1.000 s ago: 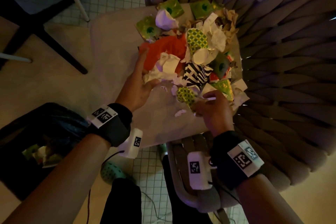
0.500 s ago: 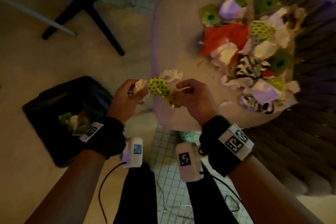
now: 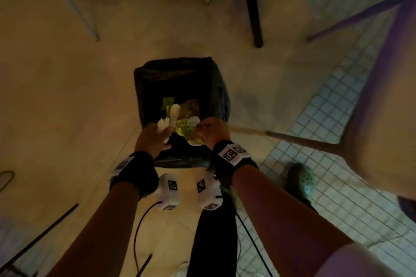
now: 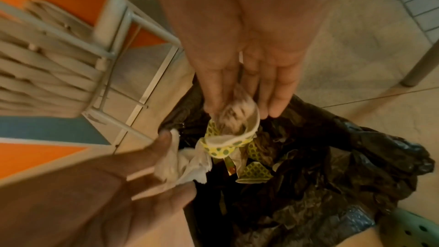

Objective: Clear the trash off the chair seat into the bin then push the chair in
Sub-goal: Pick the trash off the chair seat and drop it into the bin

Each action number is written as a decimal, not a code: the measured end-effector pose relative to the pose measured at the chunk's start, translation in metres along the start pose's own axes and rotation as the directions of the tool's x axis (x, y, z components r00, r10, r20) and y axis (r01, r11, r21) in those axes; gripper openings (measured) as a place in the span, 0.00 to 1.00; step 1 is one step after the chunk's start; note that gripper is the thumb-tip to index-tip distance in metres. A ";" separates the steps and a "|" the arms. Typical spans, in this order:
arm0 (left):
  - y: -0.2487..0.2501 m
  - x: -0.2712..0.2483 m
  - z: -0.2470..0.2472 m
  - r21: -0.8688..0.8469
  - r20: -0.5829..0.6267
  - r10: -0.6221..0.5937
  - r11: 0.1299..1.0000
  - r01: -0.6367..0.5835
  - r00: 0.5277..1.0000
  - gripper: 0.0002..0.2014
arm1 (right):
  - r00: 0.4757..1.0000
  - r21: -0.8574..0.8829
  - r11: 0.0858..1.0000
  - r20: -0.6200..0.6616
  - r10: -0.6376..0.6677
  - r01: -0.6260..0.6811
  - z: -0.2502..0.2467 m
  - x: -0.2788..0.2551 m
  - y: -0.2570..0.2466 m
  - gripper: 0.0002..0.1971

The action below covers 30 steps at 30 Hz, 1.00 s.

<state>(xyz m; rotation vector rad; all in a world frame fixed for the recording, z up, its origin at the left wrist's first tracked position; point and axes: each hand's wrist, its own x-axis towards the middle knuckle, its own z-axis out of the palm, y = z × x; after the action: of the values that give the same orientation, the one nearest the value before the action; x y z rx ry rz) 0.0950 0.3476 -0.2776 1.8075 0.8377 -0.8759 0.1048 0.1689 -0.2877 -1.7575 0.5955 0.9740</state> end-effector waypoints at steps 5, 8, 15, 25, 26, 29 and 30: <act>0.008 -0.006 -0.002 -0.072 0.017 0.021 0.997 -0.020 1.000 0.37 | 0.969 -0.027 0.990 0.209 -0.130 0.138 0.018 0.012 0.001 0.17; 0.017 -0.019 0.003 0.041 0.035 0.061 0.997 -0.062 0.998 0.39 | 0.965 0.048 0.993 0.237 -0.115 0.107 0.004 0.003 0.008 0.18; 0.099 -0.052 0.105 0.292 0.193 0.288 0.896 -0.335 0.938 0.17 | 0.996 0.522 0.849 -0.019 -0.083 0.081 -0.137 -0.067 0.035 0.11; 0.256 -0.137 0.358 0.248 0.539 0.543 0.629 -0.737 0.644 0.15 | 0.449 0.192 0.979 -0.882 0.144 0.063 -0.443 -0.155 0.130 0.32; 0.262 -0.145 0.377 0.238 0.561 0.542 0.618 -0.749 0.625 0.14 | 0.463 0.171 0.985 -0.875 0.144 0.017 -0.456 -0.152 0.135 0.37; 0.269 -0.160 0.418 0.240 0.594 0.518 0.617 -0.750 0.616 0.13 | 0.549 0.122 0.992 -0.826 0.124 -0.040 -0.474 -0.137 0.148 0.39; 0.269 -0.165 0.427 0.250 0.600 0.489 0.637 -0.729 0.633 0.13 | 0.566 0.116 0.992 -0.815 0.123 -0.049 -0.476 -0.134 0.151 0.33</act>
<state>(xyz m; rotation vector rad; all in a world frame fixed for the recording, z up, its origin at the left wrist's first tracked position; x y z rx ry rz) 0.1458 -0.1668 -0.1553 1.9529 -0.4036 -1.0274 0.0776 -0.3345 -0.1720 -2.0768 1.3050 0.0874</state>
